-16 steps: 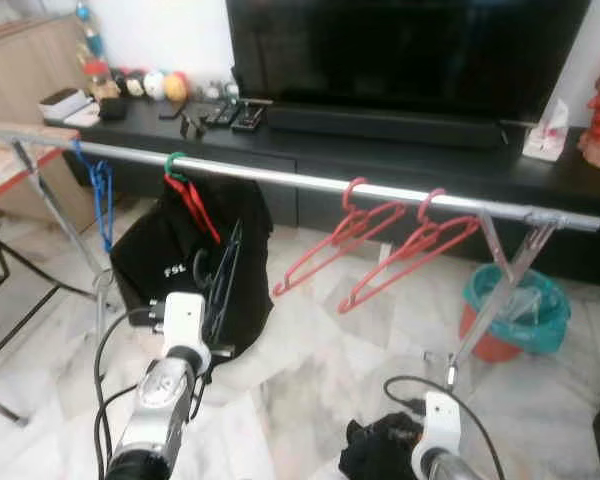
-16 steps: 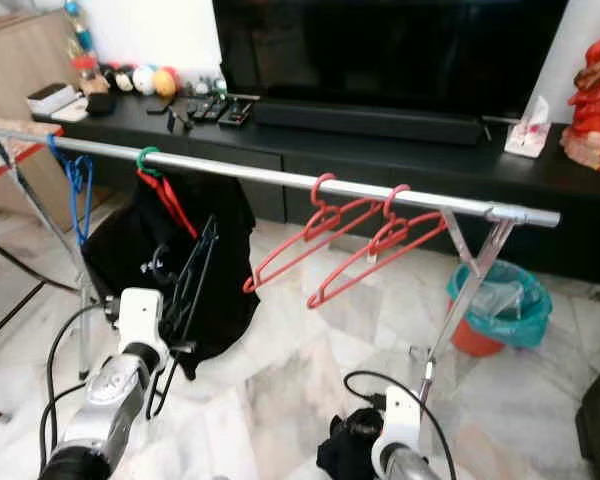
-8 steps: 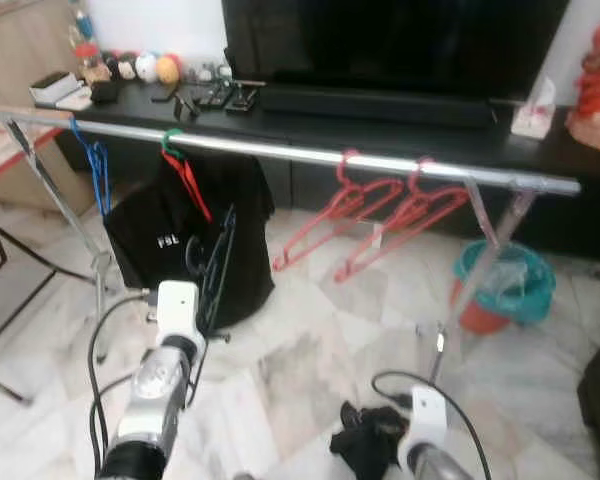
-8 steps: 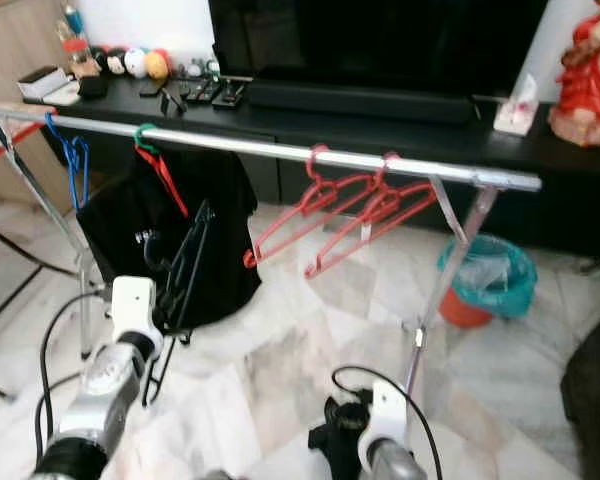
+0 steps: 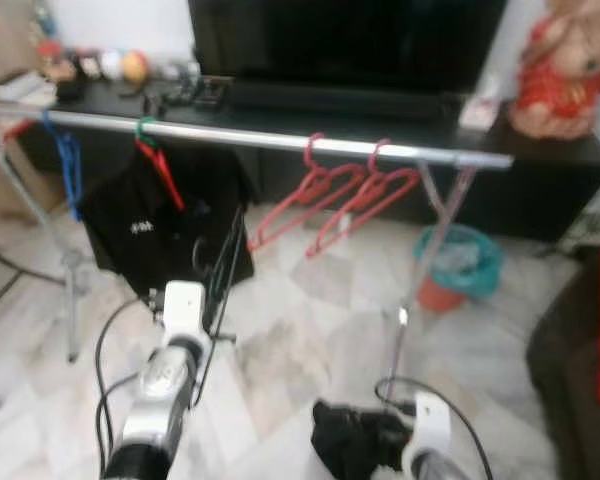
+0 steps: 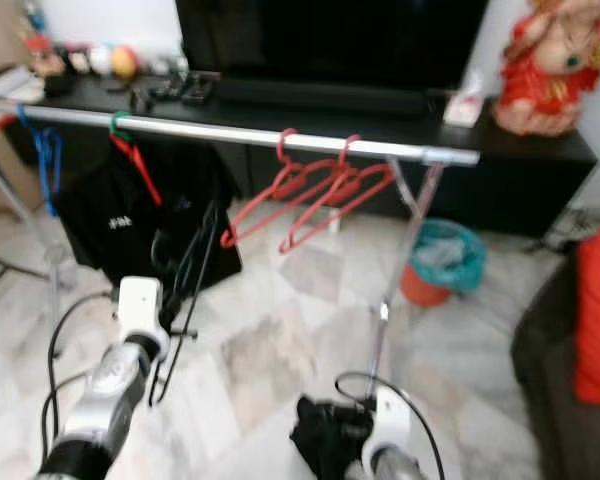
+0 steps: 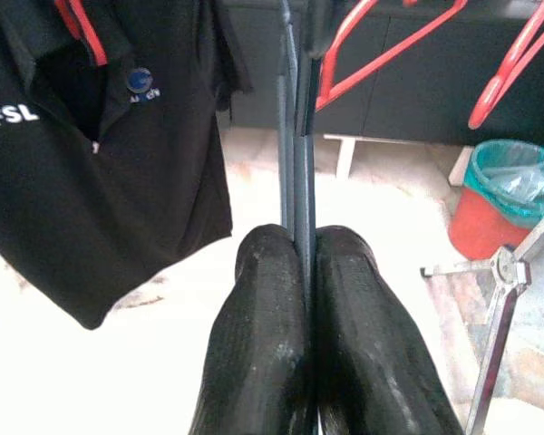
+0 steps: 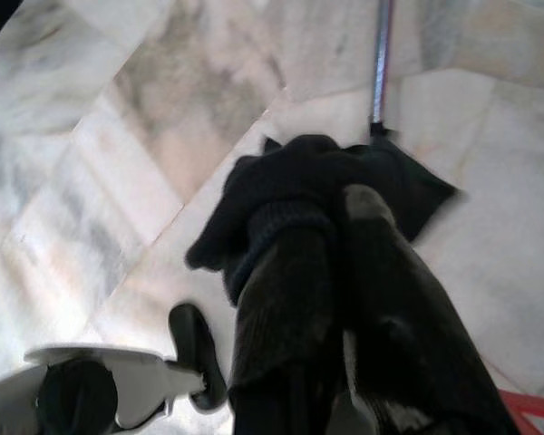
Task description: Hang hanger
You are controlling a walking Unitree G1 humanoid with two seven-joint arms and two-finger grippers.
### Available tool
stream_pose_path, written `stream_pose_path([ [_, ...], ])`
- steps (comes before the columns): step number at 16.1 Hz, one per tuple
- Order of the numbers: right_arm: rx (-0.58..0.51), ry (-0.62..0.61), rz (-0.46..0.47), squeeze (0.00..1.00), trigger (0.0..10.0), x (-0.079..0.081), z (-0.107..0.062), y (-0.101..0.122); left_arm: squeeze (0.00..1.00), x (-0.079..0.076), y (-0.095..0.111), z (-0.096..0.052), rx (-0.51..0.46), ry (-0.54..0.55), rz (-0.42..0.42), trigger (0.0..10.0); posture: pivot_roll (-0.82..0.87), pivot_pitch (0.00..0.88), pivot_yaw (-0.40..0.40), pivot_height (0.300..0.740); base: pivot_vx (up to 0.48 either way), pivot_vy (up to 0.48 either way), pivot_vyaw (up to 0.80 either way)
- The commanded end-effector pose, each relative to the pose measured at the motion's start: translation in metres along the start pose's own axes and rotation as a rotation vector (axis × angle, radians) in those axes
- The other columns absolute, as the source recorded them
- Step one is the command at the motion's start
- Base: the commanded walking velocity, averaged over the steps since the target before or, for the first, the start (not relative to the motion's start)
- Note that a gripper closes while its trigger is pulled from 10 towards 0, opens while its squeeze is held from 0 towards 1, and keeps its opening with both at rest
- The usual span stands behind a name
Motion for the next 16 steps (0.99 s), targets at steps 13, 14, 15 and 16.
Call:
stream_pose_path([
  [13,-0.020,-0.013,0.010,0.00,10.0,-0.015,-0.002,0.010,0.00,-0.001,0.001,0.002,0.024,-0.001,-0.012,10.0,-0.08,0.000,0.020,0.719,0.000,0.189,0.00],
  [14,-0.023,-0.012,0.013,0.00,10.0,-0.014,-0.002,0.010,0.00,-0.001,0.001,0.001,0.024,-0.002,-0.011,10.0,-0.08,0.000,0.019,0.719,0.000,0.480,0.00],
  [15,-0.025,-0.012,0.015,0.00,10.0,-0.014,-0.002,0.010,0.00,-0.001,0.001,0.002,0.024,-0.002,-0.011,10.0,-0.08,0.000,0.019,0.719,0.000,0.480,0.00],
  [16,-0.028,-0.010,0.019,0.00,10.0,-0.014,-0.002,0.010,0.00,-0.001,0.001,0.002,0.024,-0.002,-0.011,10.0,-0.08,0.000,0.019,0.719,0.000,0.480,0.00],
])
Point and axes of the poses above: a point about 5 cm out from each wrist's last joint towards the gripper, its own z axis pointing out of the wrist towards the gripper, its own y axis along the axis of the wrist's last joint, x = y × z, the point moved 1 cm from there along z, pointing out of the wrist towards the gripper, and after that the axes turned 15 degrees about z, right-handed, at the moved point
